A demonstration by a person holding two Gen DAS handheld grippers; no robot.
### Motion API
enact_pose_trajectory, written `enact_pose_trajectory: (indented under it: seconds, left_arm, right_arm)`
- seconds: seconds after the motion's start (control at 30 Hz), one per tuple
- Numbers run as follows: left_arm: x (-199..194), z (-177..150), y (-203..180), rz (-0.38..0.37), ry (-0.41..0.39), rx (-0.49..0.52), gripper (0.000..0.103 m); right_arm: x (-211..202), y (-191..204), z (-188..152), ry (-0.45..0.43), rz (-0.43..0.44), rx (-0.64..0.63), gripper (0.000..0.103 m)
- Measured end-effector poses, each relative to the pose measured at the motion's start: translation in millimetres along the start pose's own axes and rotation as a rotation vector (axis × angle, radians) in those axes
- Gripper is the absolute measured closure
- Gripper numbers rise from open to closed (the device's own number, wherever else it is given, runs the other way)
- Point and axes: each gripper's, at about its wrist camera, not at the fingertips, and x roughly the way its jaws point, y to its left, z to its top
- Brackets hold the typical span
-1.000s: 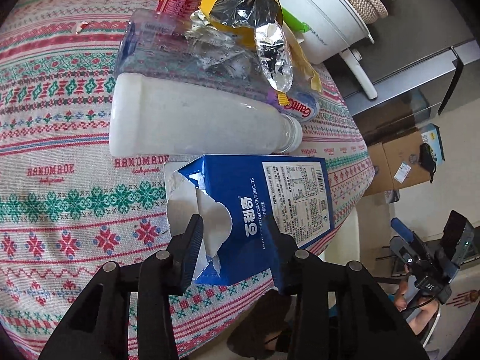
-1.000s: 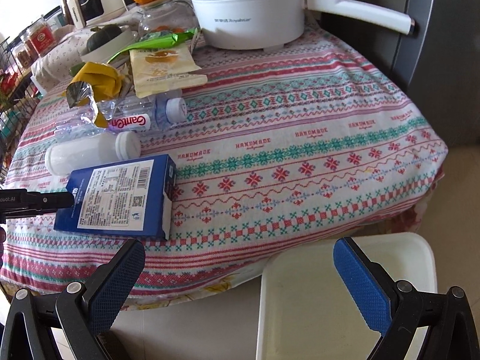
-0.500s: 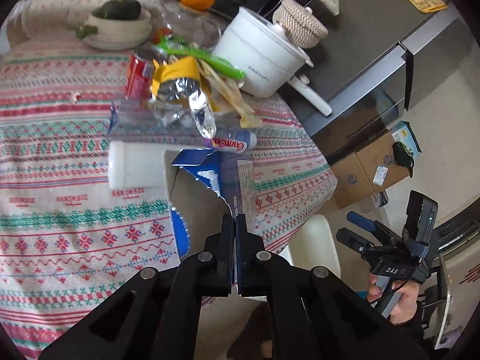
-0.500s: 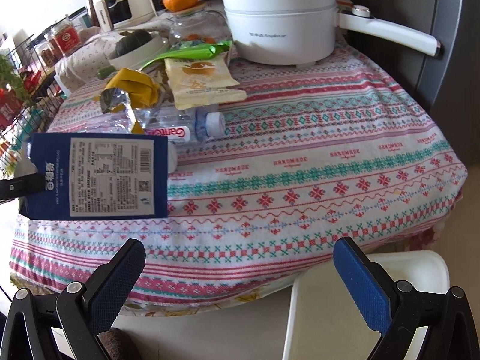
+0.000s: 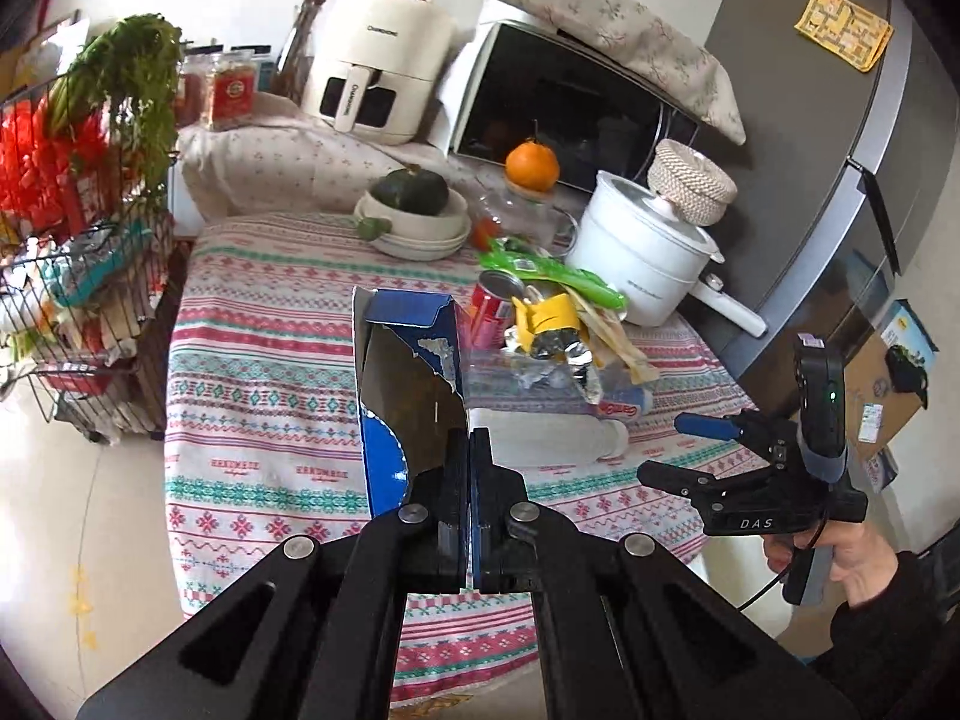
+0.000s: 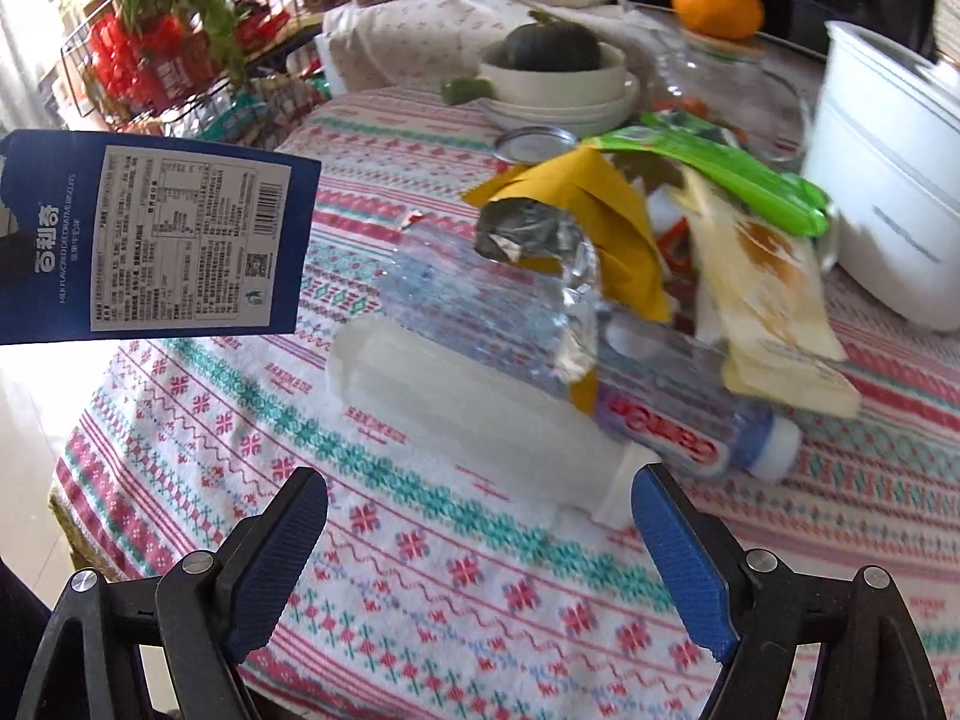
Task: Collect trash
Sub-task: 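Grasp the blue tissue box with the left tool while the right tool reaches the white bottle, then grasp the white plastic bottle with the right tool and lift it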
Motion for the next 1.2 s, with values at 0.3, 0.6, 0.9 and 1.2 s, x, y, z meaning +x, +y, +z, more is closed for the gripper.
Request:
enact_pose_trajectory:
  seconds: [0.3, 0.6, 0.9, 1.2]
  left_arm:
    - [22.1, 1.4, 11.6, 0.039, 0.020, 0.001, 0.103]
    - [33.9, 0.8, 23.3, 0.021, 0.052, -0.037, 0.103]
    - [26.0, 2.5, 21.5, 0.022, 0.030, -0.042, 0.103]
    - [-2.5, 2.7, -7.4, -0.023, -0.042, 0.020, 0.103]
  right_arm:
    - [72.6, 27.3, 36.7, 0.139, 0.025, -0.189, 0.016]
    - [116.5, 29.5, 28.2, 0.275, -0.060, -0.326, 0.021]
    - [93.4, 31.7, 11.6, 0.227, -0.039, -0.283, 0.046]
    - [-10.4, 14.3, -15.4, 0.097, -0.050, -0.071, 0.046]
